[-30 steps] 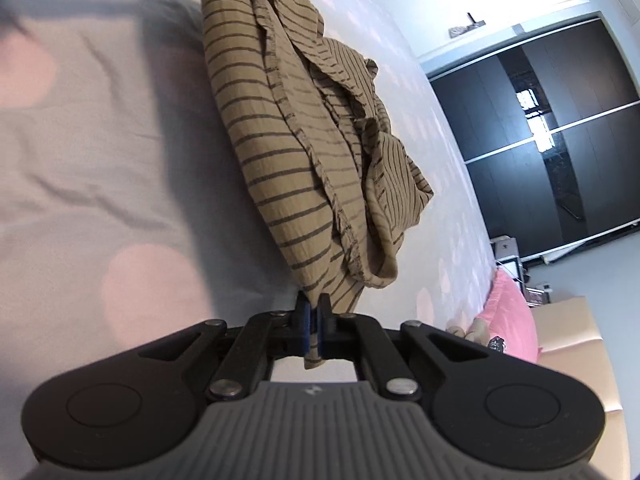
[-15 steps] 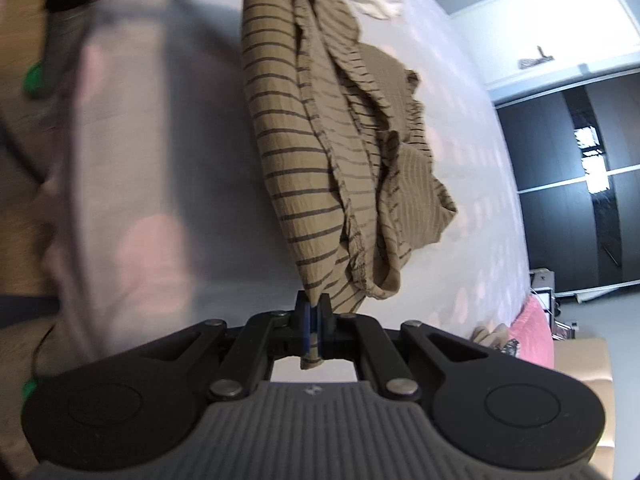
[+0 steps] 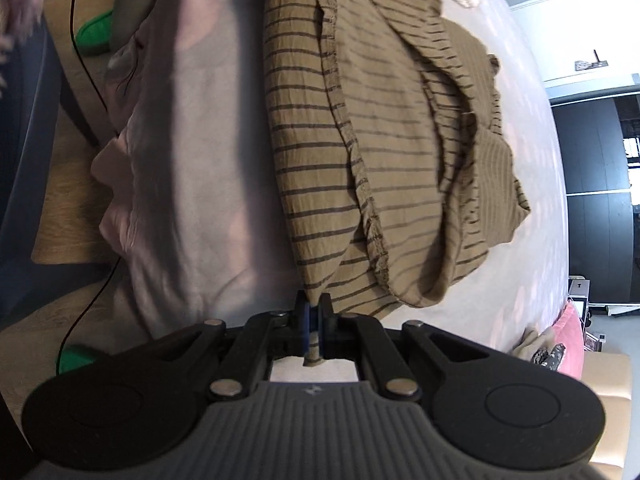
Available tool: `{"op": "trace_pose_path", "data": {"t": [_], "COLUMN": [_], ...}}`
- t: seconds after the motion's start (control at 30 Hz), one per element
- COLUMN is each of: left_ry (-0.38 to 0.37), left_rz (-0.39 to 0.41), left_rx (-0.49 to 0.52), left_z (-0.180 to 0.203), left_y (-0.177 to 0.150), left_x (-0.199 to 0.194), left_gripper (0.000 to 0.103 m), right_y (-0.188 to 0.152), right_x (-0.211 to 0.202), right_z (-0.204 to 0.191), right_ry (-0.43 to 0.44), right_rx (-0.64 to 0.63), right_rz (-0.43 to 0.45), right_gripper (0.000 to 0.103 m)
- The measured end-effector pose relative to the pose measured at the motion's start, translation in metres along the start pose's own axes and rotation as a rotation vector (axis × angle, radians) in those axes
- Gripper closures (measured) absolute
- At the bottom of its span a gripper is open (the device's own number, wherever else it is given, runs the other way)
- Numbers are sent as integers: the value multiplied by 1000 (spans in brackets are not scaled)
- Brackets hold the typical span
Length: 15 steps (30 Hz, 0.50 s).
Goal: Fold clothes
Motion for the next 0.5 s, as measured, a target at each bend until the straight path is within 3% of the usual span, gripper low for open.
{"op": "trace_pose_path", "data": {"t": [0.17, 0.33, 0.5], "left_ry": [-60, -126, -153], "left_rz": [49, 117, 154], "left_rx": [-46, -241, -445], "left_z": [-5, -46, -99], "left_y": [3, 2, -3], "left_x": [-12, -28, -28], "left_gripper": [89, 78, 77], "right_y": [2, 6, 7], "right_x": [-9, -32, -54], "right_z": [-1, 18, 55], "right_ry": [43, 68, 98], "right_rx": [11, 88, 241], "right_rz": [39, 120, 215], "right_gripper": [80, 76, 75]}}
Point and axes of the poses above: each gripper's, at about its wrist camera, not at the fingertips, and x roughly the way its jaws point, z to its right, y to its top, the point moved 6 cm from there along x, roughly the way its jaws point, and after that the axes turned 7 degrees about y, right-handed, at the moved point
